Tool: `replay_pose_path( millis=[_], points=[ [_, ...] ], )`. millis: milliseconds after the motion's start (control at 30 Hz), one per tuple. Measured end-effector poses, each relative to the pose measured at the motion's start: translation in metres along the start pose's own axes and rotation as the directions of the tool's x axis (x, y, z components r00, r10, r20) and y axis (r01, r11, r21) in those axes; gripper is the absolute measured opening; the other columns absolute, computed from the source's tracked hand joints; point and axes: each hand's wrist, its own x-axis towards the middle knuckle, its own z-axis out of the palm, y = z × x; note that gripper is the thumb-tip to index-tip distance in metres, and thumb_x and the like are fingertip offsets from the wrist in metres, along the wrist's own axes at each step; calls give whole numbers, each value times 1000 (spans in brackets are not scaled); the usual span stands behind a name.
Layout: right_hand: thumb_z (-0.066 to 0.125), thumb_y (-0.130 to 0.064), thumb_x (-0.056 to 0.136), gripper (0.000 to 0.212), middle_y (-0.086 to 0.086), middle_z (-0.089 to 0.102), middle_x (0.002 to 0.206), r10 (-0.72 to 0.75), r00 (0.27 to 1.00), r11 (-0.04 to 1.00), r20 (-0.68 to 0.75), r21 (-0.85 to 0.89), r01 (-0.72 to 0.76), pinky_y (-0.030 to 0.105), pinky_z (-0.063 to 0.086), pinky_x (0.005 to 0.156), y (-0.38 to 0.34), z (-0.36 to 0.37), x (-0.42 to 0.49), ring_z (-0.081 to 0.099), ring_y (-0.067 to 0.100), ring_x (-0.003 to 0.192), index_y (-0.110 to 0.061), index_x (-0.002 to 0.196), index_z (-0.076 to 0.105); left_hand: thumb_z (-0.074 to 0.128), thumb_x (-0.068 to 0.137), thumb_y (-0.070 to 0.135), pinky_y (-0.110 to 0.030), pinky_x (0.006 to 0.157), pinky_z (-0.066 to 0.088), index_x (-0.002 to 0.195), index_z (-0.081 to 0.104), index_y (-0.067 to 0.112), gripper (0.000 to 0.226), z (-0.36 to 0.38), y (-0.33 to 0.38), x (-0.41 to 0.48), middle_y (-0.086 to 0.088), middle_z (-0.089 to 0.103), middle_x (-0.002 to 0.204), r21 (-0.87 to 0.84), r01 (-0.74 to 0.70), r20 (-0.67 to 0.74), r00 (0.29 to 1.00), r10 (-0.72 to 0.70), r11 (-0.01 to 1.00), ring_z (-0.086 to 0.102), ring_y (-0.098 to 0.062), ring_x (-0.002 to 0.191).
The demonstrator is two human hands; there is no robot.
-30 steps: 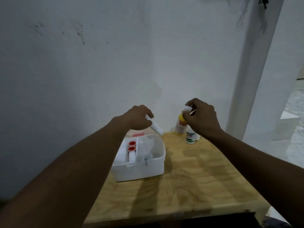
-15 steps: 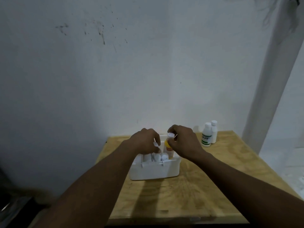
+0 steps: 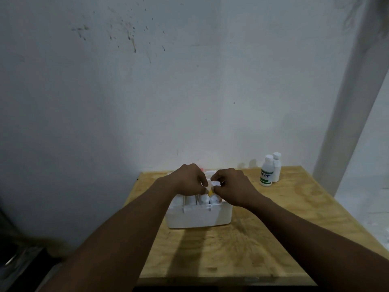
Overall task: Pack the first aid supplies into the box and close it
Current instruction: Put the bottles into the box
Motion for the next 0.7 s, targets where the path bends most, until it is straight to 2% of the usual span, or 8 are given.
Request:
replay_pose_path(
  millis=[67,233,433,567,700],
  points=[
    [67,-24,82,32,0,73,114,-3,1000,1000,9,16,3,29,53,82,1,-1,0,68,15,98,-17,113,72,75,86,26,-35,95,55,113,77,16,29,-2,-1,0,-1,74,115,-26,8,4,1000,-8,1000,67,-17,103],
    [66,-25,84,33,-1,73,114,-12,999,999,32,43,10,26,52,84,1,-2,1,66,11,95,-17,115,71,70,88,20,-26,89,52,111,78,17,24,-6,-5,0,1,75,115,-42,4,6,1000,-4,999,65,-12,101],
    [63,-26,88,29,2,74,109,-3,999,997,35,75,0,29,53,87,1,-6,4,67,13,96,-16,114,71,62,90,17,-33,97,54,110,78,17,26,-6,-1,0,0,74,115,-40,12,-24,1000,-12,999,65,-16,107],
    [64,-26,88,26,3,74,105,15,1000,998,2,62,-15,29,54,85,6,-17,5,67,14,93,-16,111,71,61,89,14,-34,93,57,107,79,15,25,-6,0,8,-1,75,111,-61,18,-66,998,-22,998,68,-17,103],
    [64,-24,86,20,0,74,95,67,993,997,-101,57,-61,32,56,83,23,-39,8,67,12,87,-17,104,71,61,87,19,-37,91,58,106,77,21,25,-4,9,25,0,72,111,-67,36,-112,993,-43,997,67,-18,100]
  ],
)
